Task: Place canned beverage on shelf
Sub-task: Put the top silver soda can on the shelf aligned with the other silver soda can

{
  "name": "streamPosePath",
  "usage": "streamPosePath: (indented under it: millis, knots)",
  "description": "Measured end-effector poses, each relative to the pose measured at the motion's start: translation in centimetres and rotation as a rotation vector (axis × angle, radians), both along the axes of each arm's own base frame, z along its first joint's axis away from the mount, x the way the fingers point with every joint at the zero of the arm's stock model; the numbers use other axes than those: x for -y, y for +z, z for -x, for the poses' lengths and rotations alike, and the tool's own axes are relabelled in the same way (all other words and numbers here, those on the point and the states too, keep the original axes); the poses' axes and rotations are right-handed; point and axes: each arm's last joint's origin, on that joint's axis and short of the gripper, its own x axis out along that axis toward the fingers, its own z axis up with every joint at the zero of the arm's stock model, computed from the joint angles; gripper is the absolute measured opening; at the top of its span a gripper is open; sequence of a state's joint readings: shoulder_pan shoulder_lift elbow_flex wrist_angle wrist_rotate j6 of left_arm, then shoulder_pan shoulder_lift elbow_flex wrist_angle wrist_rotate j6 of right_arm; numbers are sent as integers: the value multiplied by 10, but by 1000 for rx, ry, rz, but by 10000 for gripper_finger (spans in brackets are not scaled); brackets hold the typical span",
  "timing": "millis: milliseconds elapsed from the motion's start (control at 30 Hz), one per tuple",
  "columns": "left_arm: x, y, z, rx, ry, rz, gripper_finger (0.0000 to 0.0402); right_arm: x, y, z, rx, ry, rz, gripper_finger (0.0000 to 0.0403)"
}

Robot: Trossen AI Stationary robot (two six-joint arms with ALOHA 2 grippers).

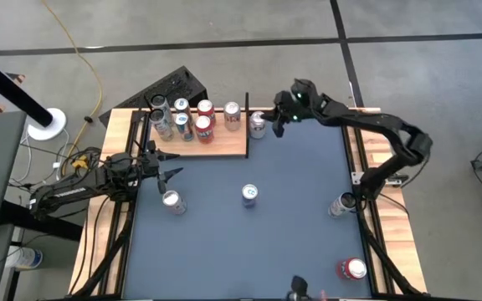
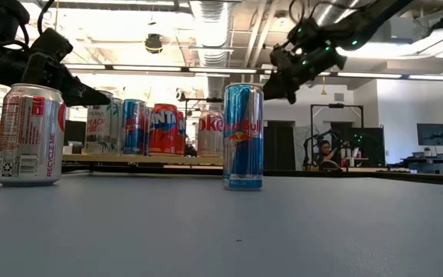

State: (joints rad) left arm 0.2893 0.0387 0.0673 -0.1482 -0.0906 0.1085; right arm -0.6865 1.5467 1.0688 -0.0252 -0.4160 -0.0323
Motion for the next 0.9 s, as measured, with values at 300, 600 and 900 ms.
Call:
streamPosePath:
  millis: [300,600,900]
  knots:
    - [0,0,0,0,-2,0,225,38,-2,-13,-149,-16,-73,173]
    - [0,0,0,0,-1,0,225,40,5,-19,-199,-76,-5,323]
    - [0,0,0,0,-1,0,225,39,-5,-27,-236,-36,43,385]
